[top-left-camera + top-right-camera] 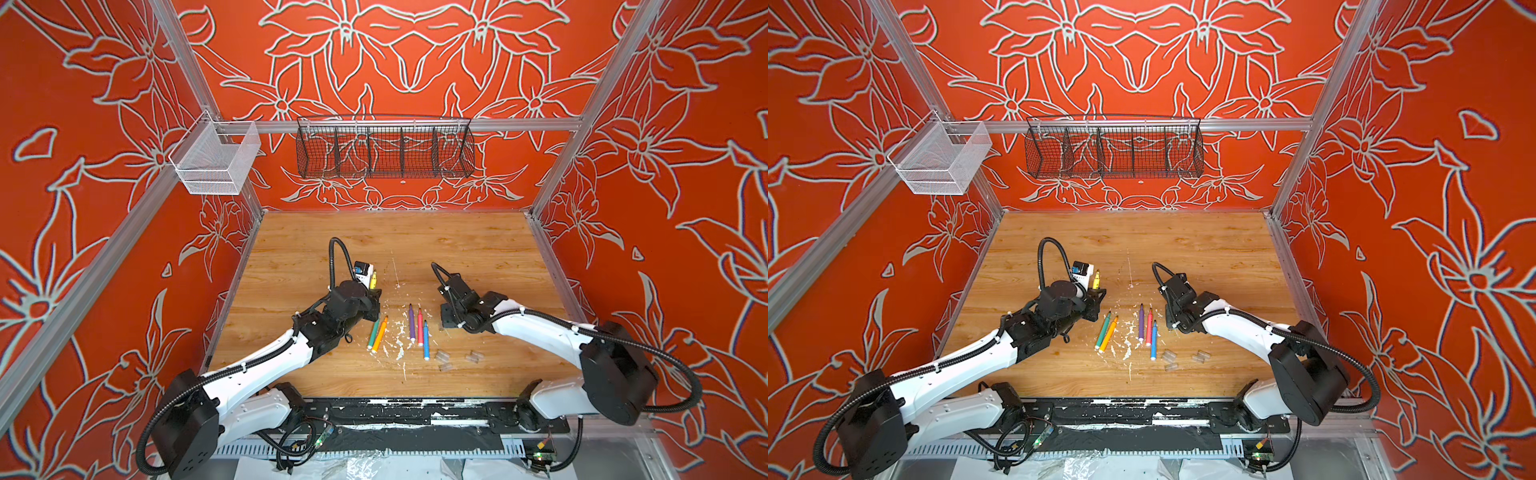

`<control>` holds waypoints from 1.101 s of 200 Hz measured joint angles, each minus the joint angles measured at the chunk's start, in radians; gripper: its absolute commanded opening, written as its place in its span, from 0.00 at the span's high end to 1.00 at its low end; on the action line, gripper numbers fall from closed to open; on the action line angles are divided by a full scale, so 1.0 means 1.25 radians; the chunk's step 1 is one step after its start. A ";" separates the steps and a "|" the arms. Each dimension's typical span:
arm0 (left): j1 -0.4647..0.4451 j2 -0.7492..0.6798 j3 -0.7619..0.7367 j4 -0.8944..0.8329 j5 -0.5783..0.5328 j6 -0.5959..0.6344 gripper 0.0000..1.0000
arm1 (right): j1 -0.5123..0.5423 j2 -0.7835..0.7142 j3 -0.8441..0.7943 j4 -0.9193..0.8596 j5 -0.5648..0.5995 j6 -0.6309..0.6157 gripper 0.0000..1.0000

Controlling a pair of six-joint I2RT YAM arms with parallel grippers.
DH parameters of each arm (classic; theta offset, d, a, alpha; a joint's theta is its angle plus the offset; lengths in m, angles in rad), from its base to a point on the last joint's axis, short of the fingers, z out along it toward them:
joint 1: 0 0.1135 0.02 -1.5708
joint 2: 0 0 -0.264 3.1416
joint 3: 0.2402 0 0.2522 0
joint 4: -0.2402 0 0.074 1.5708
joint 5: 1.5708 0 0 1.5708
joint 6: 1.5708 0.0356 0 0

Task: Insert the pens into the pen caps
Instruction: 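Grasp the clear plastic cap with the right gripper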

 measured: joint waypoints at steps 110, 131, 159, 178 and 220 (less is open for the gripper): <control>0.000 0.003 -0.003 0.014 0.024 0.015 1.00 | 0.011 0.128 0.019 0.010 -0.086 -0.007 0.59; 0.000 0.003 -0.003 0.015 0.026 0.017 1.00 | 0.016 0.151 0.042 0.011 -0.089 -0.009 0.61; 0.000 0.003 -0.003 0.017 0.031 0.019 1.00 | 0.020 0.179 0.070 0.006 -0.088 -0.015 0.65; 0.000 0.003 -0.003 0.017 0.035 0.020 1.00 | 0.021 0.193 0.084 0.004 -0.086 -0.016 0.72; 0.000 0.003 -0.003 0.017 0.043 0.022 1.00 | 0.021 0.201 0.093 0.000 -0.083 -0.018 0.78</control>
